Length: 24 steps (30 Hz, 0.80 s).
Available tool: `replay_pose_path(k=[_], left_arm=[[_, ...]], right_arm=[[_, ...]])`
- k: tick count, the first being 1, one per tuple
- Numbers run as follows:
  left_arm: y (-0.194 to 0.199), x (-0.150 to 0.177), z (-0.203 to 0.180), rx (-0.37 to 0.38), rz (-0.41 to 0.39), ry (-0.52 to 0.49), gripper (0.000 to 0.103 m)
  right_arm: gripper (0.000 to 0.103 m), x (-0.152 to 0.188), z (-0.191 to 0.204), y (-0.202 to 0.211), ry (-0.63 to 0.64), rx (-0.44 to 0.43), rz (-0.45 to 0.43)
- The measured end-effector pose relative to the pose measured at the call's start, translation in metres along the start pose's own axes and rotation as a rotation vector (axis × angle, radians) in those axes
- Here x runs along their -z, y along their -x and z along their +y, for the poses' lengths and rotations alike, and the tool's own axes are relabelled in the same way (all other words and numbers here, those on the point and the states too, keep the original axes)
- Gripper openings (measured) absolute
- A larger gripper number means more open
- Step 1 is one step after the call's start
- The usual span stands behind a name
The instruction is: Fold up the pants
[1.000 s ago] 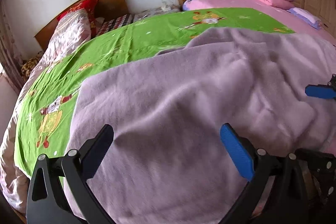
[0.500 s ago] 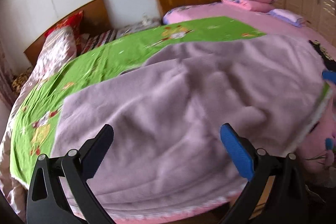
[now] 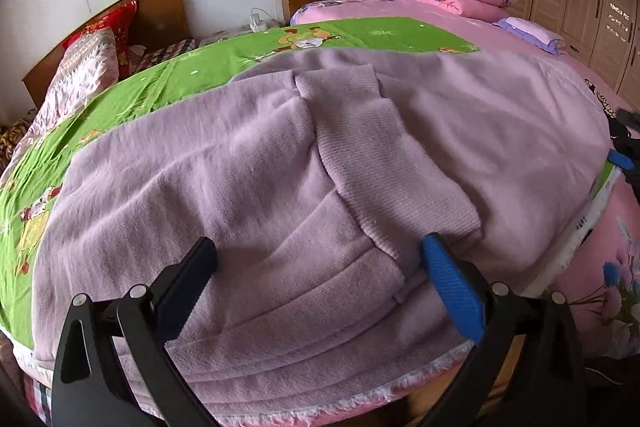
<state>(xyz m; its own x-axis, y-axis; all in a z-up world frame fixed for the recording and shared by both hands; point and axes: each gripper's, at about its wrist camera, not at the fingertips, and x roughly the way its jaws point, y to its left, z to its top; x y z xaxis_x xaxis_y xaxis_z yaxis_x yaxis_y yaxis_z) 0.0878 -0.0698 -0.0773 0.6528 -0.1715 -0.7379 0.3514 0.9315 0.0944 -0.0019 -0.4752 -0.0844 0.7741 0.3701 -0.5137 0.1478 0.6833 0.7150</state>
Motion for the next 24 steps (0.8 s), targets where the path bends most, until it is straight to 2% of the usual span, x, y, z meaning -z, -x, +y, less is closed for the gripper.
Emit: replay_pose_path(k=[6, 9, 11, 13, 15, 16, 17, 20, 22, 23, 24], left_arm=[[0.001, 0.005, 0.001, 0.004, -0.017, 0.004, 0.102], [0.003, 0.008, 0.002, 0.01, -0.023, 0.003, 0.102], [0.004, 0.01, 0.002, 0.013, -0.026, 0.0, 0.102], [0.005, 0.011, 0.002, 0.014, -0.031, -0.004, 0.102], [0.005, 0.011, 0.003, 0.017, -0.033, -0.005, 0.102], [0.005, 0.011, 0.003, 0.018, -0.032, -0.004, 0.102], [0.005, 0.011, 0.003, 0.018, -0.031, -0.007, 0.102], [0.004, 0.011, 0.003, 0.02, -0.028, -0.006, 0.102], [0.004, 0.011, 0.003, 0.018, -0.027, -0.007, 0.102], [0.004, 0.011, 0.003, 0.018, -0.026, -0.006, 0.102], [0.003, 0.011, 0.003, 0.019, -0.026, -0.007, 0.102]], right_arm=[[0.099, -0.014, 0.017, -0.024, -0.045, 0.058, 0.117], [0.099, -0.012, 0.011, -0.025, -0.112, -0.036, 0.155], [0.099, -0.011, 0.002, -0.023, -0.166, -0.096, 0.142], [0.099, -0.013, -0.003, -0.02, -0.192, -0.089, 0.078], [0.099, -0.015, 0.002, -0.019, -0.173, -0.011, 0.014], [0.099, -0.014, 0.009, -0.022, -0.151, 0.02, 0.012], [0.099, -0.012, 0.019, -0.027, -0.106, 0.062, 0.024], [0.099, -0.002, 0.042, -0.038, 0.029, 0.107, 0.081], [0.099, 0.002, 0.046, -0.037, 0.041, 0.073, 0.117], [0.099, 0.002, 0.042, -0.037, -0.006, 0.019, 0.127], [0.099, 0.0, 0.04, -0.034, -0.034, 0.001, 0.121]])
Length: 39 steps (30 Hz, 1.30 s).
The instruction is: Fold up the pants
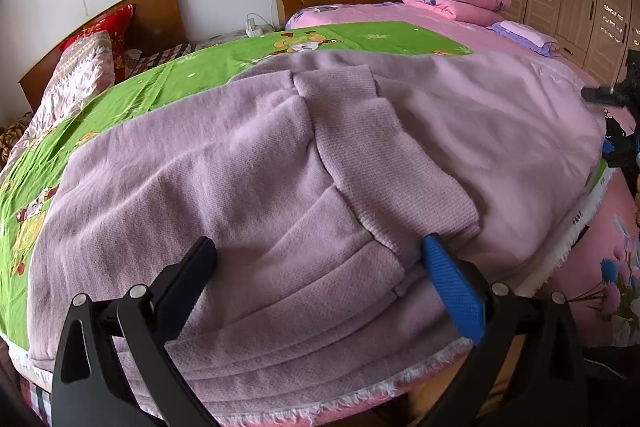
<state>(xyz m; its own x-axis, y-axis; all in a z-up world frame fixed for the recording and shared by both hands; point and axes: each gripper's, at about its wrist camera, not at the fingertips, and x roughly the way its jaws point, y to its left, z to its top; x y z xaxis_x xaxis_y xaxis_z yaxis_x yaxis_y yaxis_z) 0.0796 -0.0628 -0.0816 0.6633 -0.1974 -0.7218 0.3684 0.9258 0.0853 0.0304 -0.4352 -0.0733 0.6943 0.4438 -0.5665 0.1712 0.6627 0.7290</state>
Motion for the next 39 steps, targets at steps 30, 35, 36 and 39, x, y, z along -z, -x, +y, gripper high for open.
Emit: replay_pose_path(k=[30, 35, 36, 39], left_arm=[[0.138, 0.007, 0.201, -0.178, -0.229, 0.43, 0.102], [0.137, 0.028, 0.238, -0.057, -0.182, 0.564, 0.102], [0.135, 0.032, 0.242, 0.003, -0.169, 0.586, 0.102], [0.127, 0.041, 0.248, 0.163, -0.131, 0.651, 0.102]], right_arm=[[0.028, 0.15, 0.365, -0.068, 1.208, 0.074, -0.356], [0.026, 0.286, 0.354, -0.172, 1.677, 0.191, -0.049], [0.026, 0.3, 0.344, -0.179, 1.723, 0.231, -0.06], [0.026, 0.298, 0.337, -0.183, 1.738, 0.246, -0.135]])
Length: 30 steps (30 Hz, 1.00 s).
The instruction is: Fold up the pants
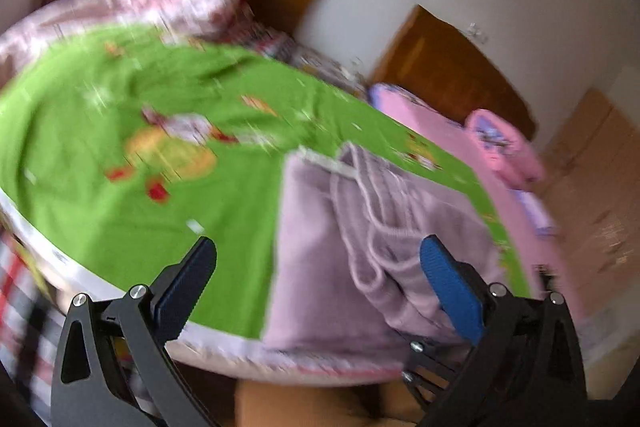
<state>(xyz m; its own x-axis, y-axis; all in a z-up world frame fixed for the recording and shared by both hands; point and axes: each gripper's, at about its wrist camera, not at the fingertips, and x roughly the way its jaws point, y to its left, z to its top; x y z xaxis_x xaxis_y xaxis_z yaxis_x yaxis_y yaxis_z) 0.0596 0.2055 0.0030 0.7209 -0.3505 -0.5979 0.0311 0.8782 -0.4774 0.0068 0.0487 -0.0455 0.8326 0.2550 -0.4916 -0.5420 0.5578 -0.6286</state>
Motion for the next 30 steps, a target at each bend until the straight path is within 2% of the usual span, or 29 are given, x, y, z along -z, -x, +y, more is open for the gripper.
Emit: replay_pose_path(k=[2, 3, 4, 7, 8, 12, 14, 16, 17, 18, 20, 24, 28, 30], left_arm=[[-0.008, 0.002, 0.006, 0.119, 0.063, 0.076, 0.102], [-0.011, 0.005, 0.002, 0.162, 0.081, 0.092, 0.101], [-0.017, 0.003, -0.002, 0.237, 0.121, 0.104, 0.101], [-0.041, 0.0, -0.031, 0.366, 0.262, 0.064, 0.101], [-0.052, -0.001, -0.041, 0.381, 0.302, 0.043, 0.101], [-0.098, -0.007, -0.067, 0.337, 0.405, 0.001, 0.101], [-0.126, -0.008, -0.072, 0.328, 0.463, 0.025, 0.101], [-0.146, -0.006, -0.076, 0.285, 0.49, 0.035, 0.101], [-0.149, -0.007, -0.074, 0.279, 0.487, 0.044, 0.101], [-0.149, -0.007, -0.074, 0.278, 0.476, 0.054, 0.101], [-0.147, -0.007, -0.068, 0.293, 0.459, 0.072, 0.101], [-0.146, -0.007, -0.06, 0.312, 0.45, 0.082, 0.101], [-0.146, -0.007, -0.06, 0.296, 0.449, 0.076, 0.101], [-0.147, -0.007, -0.061, 0.293, 0.447, 0.078, 0.101]], right_arm=[[0.026, 0.001, -0.005, 0.009, -0.021, 0.042, -0.041], [0.026, 0.0, -0.006, 0.012, -0.018, 0.065, -0.058], [0.026, -0.003, -0.004, 0.015, -0.015, 0.079, -0.067], [0.026, -0.001, -0.006, 0.019, 0.001, 0.105, -0.09], [0.026, 0.005, -0.003, 0.027, 0.006, 0.106, -0.095], [0.026, 0.011, -0.005, 0.032, 0.009, 0.096, -0.103], [0.026, 0.012, -0.004, 0.029, 0.019, 0.09, -0.09], [0.034, 0.016, -0.009, 0.032, 0.024, 0.067, -0.083], [0.046, 0.015, -0.015, 0.031, 0.014, 0.047, -0.08], [0.066, 0.019, -0.022, 0.035, -0.008, 0.037, -0.086], [0.081, 0.038, -0.048, 0.057, -0.114, 0.013, -0.133], [0.086, 0.093, -0.096, 0.094, -0.372, -0.016, -0.16], [0.086, 0.156, -0.127, 0.112, -0.596, -0.005, -0.103], [0.086, 0.179, -0.126, 0.111, -0.648, -0.009, -0.027]])
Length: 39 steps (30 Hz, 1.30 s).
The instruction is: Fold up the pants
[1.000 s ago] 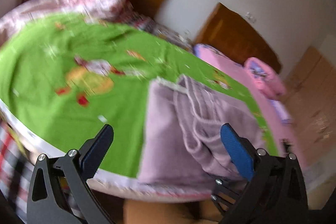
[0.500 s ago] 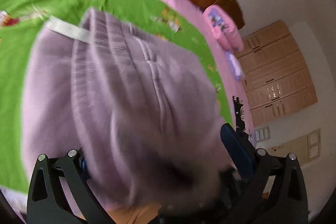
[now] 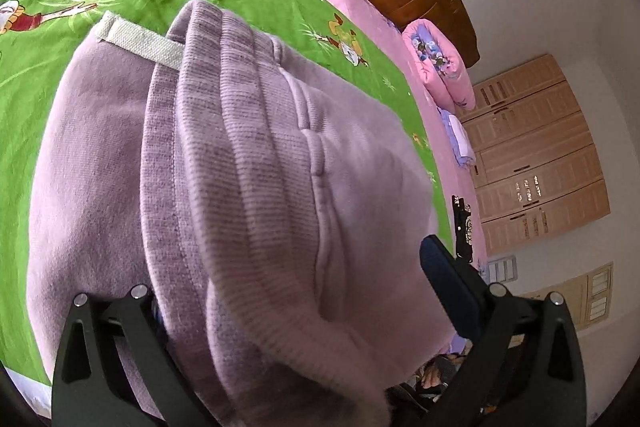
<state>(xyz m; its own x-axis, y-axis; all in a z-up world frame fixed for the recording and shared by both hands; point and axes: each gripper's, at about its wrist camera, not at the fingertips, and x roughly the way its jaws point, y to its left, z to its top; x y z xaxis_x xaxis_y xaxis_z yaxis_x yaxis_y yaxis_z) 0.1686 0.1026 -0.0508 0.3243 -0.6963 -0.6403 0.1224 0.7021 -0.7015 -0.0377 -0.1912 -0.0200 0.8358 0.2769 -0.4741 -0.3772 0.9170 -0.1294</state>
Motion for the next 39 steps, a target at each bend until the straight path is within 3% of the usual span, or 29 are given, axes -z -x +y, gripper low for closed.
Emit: replay_pose_path(k=[6, 11, 12, 14, 16, 18, 22, 24, 26, 29, 30, 31, 32, 33, 39], left_arm=[[0.003, 0.003, 0.001, 0.006, -0.015, 0.001, 0.101], [0.004, 0.004, 0.001, 0.0, -0.021, 0.009, 0.101], [0.005, 0.004, 0.0, -0.007, -0.028, 0.008, 0.097], [0.007, 0.006, -0.003, -0.071, -0.045, -0.006, 0.045], [0.014, 0.004, -0.015, -0.092, -0.051, -0.038, 0.03], [0.028, 0.001, -0.039, -0.101, -0.076, -0.101, 0.026], [0.093, -0.011, -0.098, -0.003, -0.194, -0.237, 0.024], [0.117, -0.013, -0.104, -0.013, -0.234, -0.281, 0.024], [0.117, -0.016, -0.072, -0.031, -0.219, -0.229, 0.025], [0.077, -0.011, 0.024, -0.075, -0.128, -0.005, 0.027], [0.062, -0.005, 0.056, -0.051, -0.098, 0.079, 0.027], [0.057, 0.002, 0.075, 0.037, -0.116, 0.119, 0.028], [0.061, 0.007, 0.084, 0.104, -0.152, 0.128, 0.028], [0.065, 0.008, 0.085, 0.118, -0.167, 0.13, 0.028], [0.092, 0.005, 0.036, -0.02, -0.208, 0.006, 0.029]], right_arm=[[0.086, 0.006, 0.012, -0.023, -0.02, 0.086, 0.041], [0.086, 0.007, 0.019, -0.045, -0.02, 0.225, 0.057], [0.086, 0.008, 0.021, -0.048, 0.001, 0.24, 0.067], [0.086, 0.014, 0.028, -0.057, 0.053, 0.248, 0.108], [0.086, 0.015, 0.027, -0.057, 0.049, 0.268, 0.099], [0.088, 0.01, 0.025, -0.057, 0.072, 0.328, 0.091], [0.088, 0.007, 0.027, -0.055, 0.101, 0.357, 0.075], [0.088, 0.005, 0.027, -0.049, 0.09, 0.337, 0.041], [0.088, 0.004, 0.027, -0.05, 0.094, 0.337, 0.037], [0.088, 0.011, 0.022, -0.063, 0.074, 0.307, 0.102], [0.088, 0.014, 0.02, -0.065, 0.063, 0.297, 0.111], [0.088, 0.013, 0.019, -0.064, 0.059, 0.292, 0.108], [0.088, 0.012, 0.019, -0.065, 0.069, 0.292, 0.112], [0.088, 0.011, 0.019, -0.065, 0.075, 0.294, 0.111], [0.088, 0.005, 0.023, -0.057, 0.07, 0.303, 0.093]])
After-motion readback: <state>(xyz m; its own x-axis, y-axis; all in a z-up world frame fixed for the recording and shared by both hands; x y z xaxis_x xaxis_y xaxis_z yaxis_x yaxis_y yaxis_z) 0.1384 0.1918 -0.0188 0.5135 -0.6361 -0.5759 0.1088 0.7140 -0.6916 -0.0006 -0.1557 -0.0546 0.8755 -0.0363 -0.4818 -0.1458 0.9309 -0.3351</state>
